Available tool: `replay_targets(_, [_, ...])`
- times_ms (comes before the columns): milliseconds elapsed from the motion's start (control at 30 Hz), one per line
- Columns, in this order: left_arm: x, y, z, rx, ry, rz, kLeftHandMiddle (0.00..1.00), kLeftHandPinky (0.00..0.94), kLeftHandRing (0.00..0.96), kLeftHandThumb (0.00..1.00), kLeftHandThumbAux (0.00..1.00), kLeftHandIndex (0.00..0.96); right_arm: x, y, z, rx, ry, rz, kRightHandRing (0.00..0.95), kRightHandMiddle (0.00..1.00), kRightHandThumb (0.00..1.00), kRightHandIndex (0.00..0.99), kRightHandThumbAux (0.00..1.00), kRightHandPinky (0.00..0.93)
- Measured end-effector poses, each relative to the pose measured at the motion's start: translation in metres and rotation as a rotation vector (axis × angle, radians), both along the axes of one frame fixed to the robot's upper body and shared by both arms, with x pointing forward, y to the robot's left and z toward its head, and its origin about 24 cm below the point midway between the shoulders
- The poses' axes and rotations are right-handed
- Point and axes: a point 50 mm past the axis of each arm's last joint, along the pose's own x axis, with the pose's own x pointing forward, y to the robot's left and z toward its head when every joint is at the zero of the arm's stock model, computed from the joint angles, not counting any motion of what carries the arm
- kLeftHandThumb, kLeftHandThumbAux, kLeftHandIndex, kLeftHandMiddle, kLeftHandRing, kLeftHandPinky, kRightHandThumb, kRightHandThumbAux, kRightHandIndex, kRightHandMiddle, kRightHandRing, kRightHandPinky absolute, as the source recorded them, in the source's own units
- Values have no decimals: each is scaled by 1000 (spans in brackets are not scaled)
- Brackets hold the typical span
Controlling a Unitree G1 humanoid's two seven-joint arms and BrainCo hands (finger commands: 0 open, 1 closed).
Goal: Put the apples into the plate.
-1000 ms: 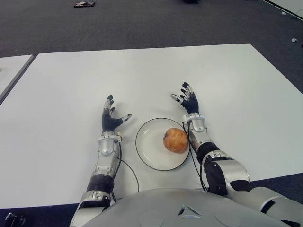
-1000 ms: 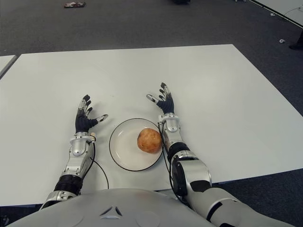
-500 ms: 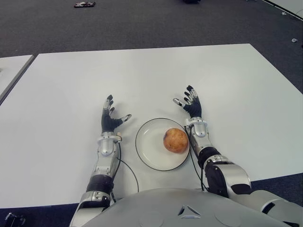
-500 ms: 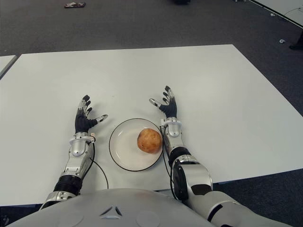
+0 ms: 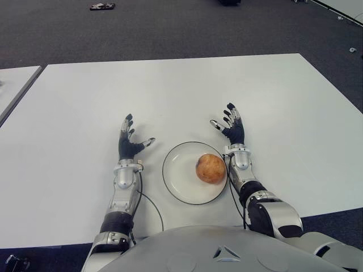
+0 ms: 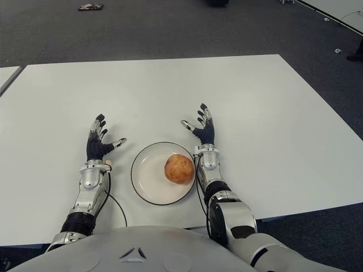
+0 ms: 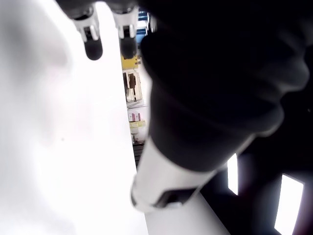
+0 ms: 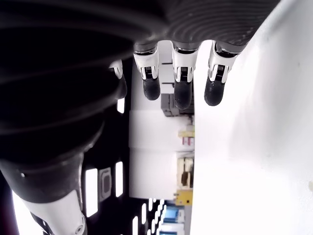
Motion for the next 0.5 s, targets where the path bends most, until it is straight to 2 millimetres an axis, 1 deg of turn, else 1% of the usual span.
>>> replay_targets(500, [-2, 1, 0, 5, 0, -1, 23, 50, 21, 0, 507, 0, -4, -7, -1, -7, -11, -15, 130, 120, 149, 51, 783, 150])
